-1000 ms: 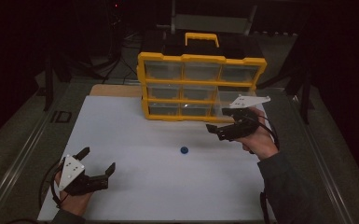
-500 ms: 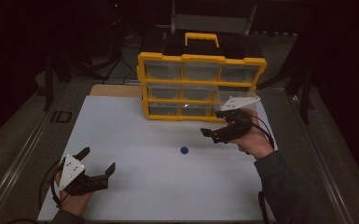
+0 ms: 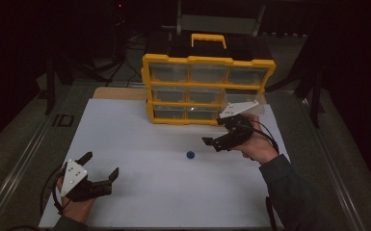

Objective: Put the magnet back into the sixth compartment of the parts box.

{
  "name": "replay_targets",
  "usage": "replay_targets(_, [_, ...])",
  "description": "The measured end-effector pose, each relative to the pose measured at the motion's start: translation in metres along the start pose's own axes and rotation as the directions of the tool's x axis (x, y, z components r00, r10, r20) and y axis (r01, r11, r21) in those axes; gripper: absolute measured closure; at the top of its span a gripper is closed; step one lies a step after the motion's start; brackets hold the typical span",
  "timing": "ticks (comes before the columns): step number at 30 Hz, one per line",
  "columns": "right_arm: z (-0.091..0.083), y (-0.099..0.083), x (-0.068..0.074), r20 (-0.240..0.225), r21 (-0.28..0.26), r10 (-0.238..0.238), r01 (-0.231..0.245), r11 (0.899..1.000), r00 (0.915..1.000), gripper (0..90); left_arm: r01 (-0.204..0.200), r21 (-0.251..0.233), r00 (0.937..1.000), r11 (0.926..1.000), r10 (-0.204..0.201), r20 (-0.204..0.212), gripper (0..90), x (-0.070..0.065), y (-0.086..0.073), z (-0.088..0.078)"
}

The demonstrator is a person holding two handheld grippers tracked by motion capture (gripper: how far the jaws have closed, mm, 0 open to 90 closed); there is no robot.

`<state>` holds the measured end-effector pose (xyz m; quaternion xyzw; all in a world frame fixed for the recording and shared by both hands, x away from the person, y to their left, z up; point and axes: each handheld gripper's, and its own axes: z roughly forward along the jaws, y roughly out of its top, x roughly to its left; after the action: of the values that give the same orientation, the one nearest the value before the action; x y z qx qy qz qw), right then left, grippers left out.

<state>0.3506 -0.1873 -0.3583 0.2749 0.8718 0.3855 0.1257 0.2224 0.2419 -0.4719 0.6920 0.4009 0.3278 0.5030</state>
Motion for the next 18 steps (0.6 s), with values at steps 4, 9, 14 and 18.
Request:
replay_targets(4, [0.003,0.001,0.001,-0.001,0.017,-0.010,0.010,1.000,1.0000,13.7,-0.001,0.001,1.0000,1.0000,0.001,0.000,0.0,0.000,0.000,0.000])
replay_targets(9, [0.006,0.002,0.002,-0.004,0.036,-0.021,0.021,0.999,0.9998,13.7,0.000,0.001,1.0000,1.0000,0.000,0.001,0.0,0.000,0.000,0.000])
replay_targets(14, [0.010,0.005,0.004,-0.011,0.054,-0.032,0.032,0.998,0.9994,13.8,0.000,0.002,1.0000,1.0000,0.000,0.002,0.0,0.000,0.000,0.001])
replay_targets(18, [0.013,0.006,0.004,-0.017,0.068,-0.039,0.040,0.997,0.9991,13.9,0.000,0.001,1.0000,1.0000,0.000,0.001,0.0,0.000,0.000,0.001])
